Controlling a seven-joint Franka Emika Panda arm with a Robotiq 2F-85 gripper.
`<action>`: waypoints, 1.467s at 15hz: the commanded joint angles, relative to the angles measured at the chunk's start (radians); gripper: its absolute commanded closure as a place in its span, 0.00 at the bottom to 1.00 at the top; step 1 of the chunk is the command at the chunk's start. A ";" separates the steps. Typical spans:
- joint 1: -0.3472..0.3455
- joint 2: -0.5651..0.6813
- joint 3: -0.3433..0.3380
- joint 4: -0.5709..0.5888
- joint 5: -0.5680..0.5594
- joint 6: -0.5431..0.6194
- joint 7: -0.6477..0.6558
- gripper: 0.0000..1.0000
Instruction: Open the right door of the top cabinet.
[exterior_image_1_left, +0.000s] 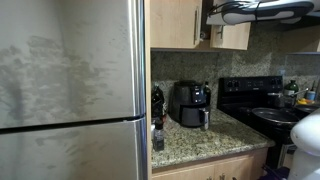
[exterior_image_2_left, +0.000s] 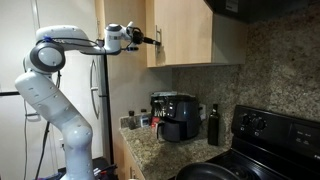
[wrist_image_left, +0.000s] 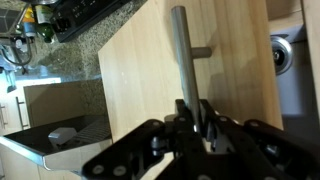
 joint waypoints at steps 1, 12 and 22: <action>-0.021 -0.155 -0.067 -0.113 0.040 -0.064 0.011 0.96; -0.025 -0.198 -0.038 -0.118 0.169 0.043 -0.169 0.83; -0.095 -0.272 -0.123 -0.198 0.132 0.041 -0.173 0.96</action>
